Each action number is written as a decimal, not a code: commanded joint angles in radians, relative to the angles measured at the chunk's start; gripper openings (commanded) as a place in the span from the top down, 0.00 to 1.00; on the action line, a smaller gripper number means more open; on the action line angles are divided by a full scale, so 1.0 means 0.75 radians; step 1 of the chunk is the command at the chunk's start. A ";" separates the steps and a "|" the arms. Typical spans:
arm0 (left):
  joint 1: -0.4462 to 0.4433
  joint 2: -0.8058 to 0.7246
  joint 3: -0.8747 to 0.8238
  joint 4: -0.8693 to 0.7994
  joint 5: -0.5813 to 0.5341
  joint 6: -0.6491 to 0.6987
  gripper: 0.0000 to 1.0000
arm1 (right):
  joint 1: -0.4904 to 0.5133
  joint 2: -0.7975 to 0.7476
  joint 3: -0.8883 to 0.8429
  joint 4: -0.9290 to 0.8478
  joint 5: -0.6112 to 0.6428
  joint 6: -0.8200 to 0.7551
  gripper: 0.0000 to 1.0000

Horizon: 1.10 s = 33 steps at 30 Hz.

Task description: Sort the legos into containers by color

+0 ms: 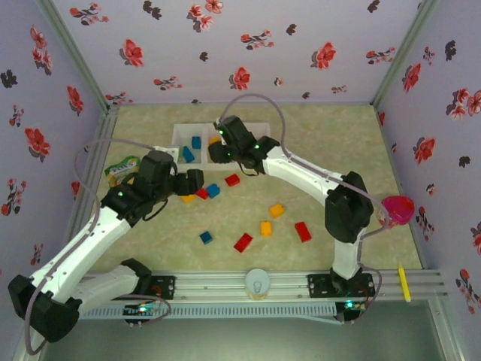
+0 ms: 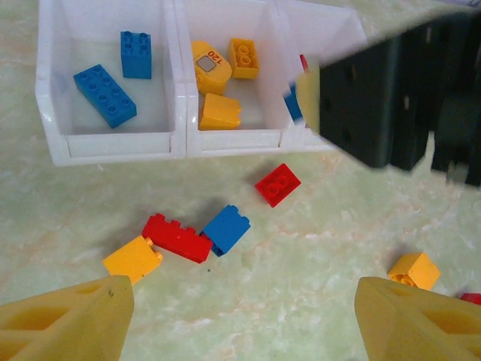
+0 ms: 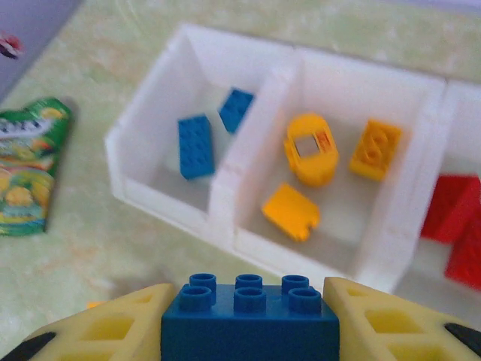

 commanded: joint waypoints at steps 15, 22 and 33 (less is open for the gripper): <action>-0.010 -0.017 0.000 -0.124 -0.085 -0.052 0.23 | 0.007 0.568 0.688 -0.028 -0.116 -0.129 0.55; -0.010 0.000 -0.012 -0.149 -0.093 -0.087 0.23 | 0.000 0.746 0.930 -0.102 -0.135 -0.111 0.46; -0.010 0.095 0.002 -0.194 -0.112 -0.107 0.21 | -0.020 0.691 0.996 -0.215 -0.075 -0.118 0.24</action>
